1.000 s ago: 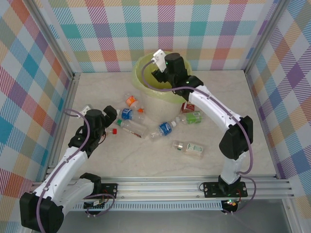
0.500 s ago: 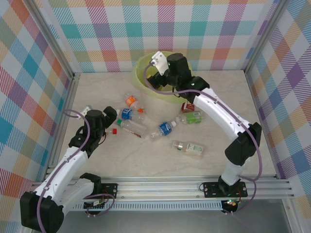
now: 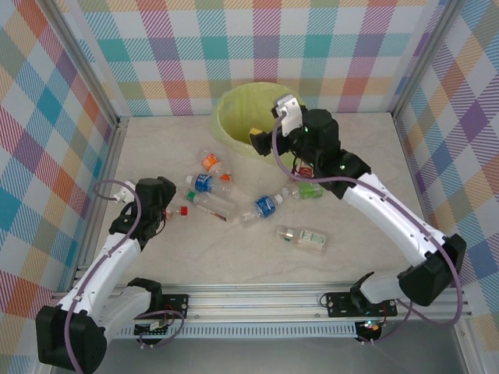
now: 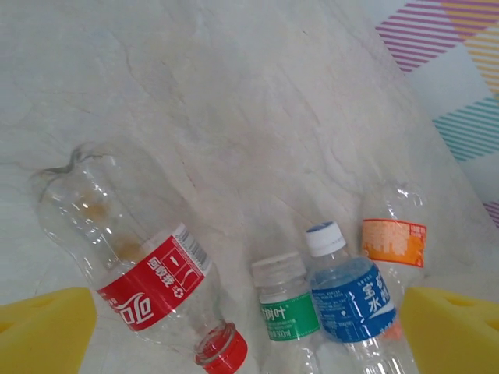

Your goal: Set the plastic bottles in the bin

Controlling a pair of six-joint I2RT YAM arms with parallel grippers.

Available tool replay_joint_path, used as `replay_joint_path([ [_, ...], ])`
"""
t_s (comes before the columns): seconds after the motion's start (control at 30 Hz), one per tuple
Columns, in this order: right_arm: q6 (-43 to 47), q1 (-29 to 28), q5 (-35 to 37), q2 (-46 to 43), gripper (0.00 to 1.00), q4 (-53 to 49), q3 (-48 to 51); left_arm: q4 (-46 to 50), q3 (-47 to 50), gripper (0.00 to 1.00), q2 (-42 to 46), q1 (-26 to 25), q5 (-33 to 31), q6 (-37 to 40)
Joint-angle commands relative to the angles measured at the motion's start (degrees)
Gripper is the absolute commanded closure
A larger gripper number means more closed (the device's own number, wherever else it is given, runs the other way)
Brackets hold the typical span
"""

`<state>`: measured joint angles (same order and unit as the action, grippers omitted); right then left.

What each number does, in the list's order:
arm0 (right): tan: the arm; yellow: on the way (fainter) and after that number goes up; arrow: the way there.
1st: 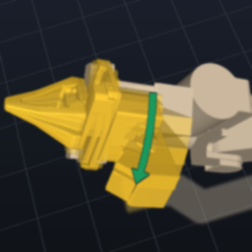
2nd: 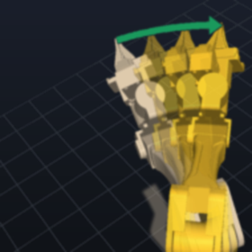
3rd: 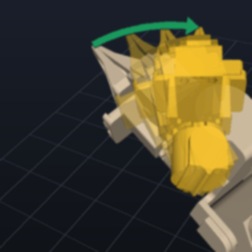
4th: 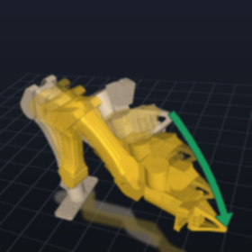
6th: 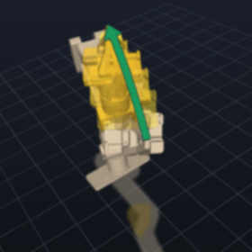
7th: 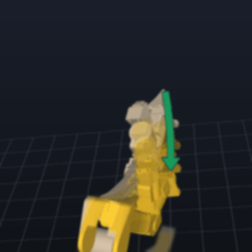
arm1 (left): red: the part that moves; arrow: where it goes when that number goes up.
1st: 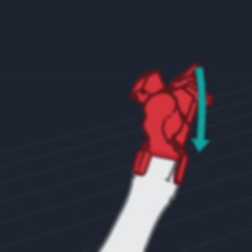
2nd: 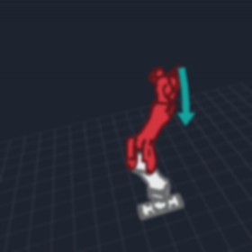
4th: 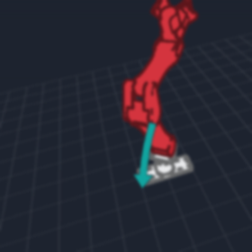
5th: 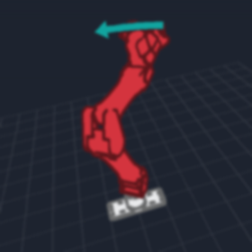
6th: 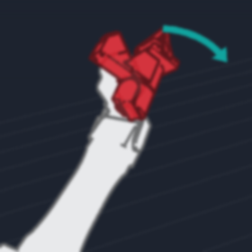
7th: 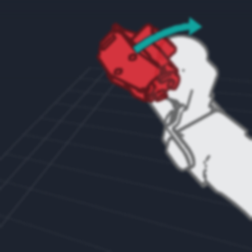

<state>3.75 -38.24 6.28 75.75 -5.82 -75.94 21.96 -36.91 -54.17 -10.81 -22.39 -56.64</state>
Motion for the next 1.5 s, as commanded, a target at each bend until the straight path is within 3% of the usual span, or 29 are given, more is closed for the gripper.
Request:
replay_joint_path([
  [0.0,-8.74,-0.08,-5.41,-4.00,0.00,8.69,4.41,3.12,-0.90,0.00,-2.71,1.55,-0.08,-4.71],
  [0.17,-11.61,-0.07,-19.12,-7.56,0.00,16.00,12.02,4.50,-1.86,0.00,-7.37,2.33,0.57,-10.29],
  [0.57,-11.66,-0.08,-16.23,-9.85,0.00,14.36,13.43,-0.40,-0.10,0.00,-15.67,8.84,10.24,-20.34],
  [0.87,-11.65,-0.08,-13.38,-11.73,0.00,12.99,14.36,3.38,-4.34,0.00,-23.20,10.22,13.09,-19.65],
  [1.47,-11.86,-0.08,-10.94,-13.08,0.00,11.77,15.06,-1.21,-4.58,0.38,-27.21,10.63,14.04,-15.57],
])
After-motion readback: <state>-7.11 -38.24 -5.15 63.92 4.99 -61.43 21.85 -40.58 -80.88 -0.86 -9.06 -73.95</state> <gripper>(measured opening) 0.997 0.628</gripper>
